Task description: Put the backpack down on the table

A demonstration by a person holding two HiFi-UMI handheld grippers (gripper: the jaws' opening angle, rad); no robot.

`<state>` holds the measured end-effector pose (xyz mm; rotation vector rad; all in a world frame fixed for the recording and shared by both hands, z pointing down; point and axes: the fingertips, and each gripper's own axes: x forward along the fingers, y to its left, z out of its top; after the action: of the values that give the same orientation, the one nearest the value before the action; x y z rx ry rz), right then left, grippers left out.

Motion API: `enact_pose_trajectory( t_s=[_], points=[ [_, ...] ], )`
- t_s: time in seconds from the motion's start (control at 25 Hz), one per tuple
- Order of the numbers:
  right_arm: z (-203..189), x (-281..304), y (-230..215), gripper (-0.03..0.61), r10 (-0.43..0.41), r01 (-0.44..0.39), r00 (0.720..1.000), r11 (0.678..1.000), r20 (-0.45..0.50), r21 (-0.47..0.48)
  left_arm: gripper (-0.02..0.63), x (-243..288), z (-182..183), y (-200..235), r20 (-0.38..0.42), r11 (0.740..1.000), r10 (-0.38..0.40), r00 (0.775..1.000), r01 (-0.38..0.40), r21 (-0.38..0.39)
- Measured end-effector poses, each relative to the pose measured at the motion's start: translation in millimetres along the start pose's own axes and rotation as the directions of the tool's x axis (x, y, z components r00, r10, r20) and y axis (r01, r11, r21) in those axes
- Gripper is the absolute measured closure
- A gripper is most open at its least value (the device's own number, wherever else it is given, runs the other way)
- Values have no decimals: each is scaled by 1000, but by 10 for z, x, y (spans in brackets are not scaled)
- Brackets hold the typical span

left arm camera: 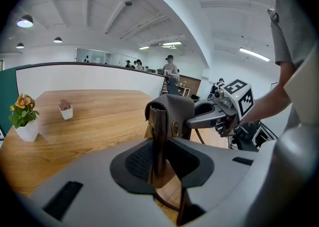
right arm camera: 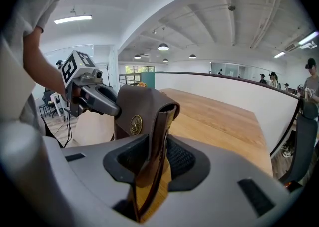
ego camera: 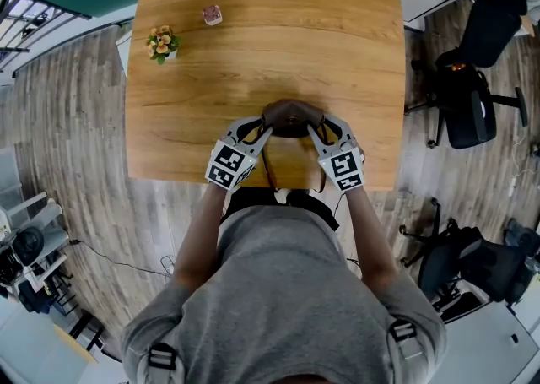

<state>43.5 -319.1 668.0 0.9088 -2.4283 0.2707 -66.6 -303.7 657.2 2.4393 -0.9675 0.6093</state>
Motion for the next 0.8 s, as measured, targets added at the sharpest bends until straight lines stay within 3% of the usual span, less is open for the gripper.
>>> enact_pose_trajectory(
  t_s=[0.28,0.48,0.8],
  points=[
    [-25,-8,-3,430,2,-2,1000,1000,-11,17,512,-17,-36,3,-10,1000,11,1000,-11,5],
    [-64,-8,-24,373,27,-26,1000,997,-9,72,494,-32,-53,10,-1,999,49,999,-49,-11],
    [-111,-144,-39,313,2,-2,1000,996,-6,93,422,-91,-87,0,3,997,73,997,-73,-27]
  ],
)
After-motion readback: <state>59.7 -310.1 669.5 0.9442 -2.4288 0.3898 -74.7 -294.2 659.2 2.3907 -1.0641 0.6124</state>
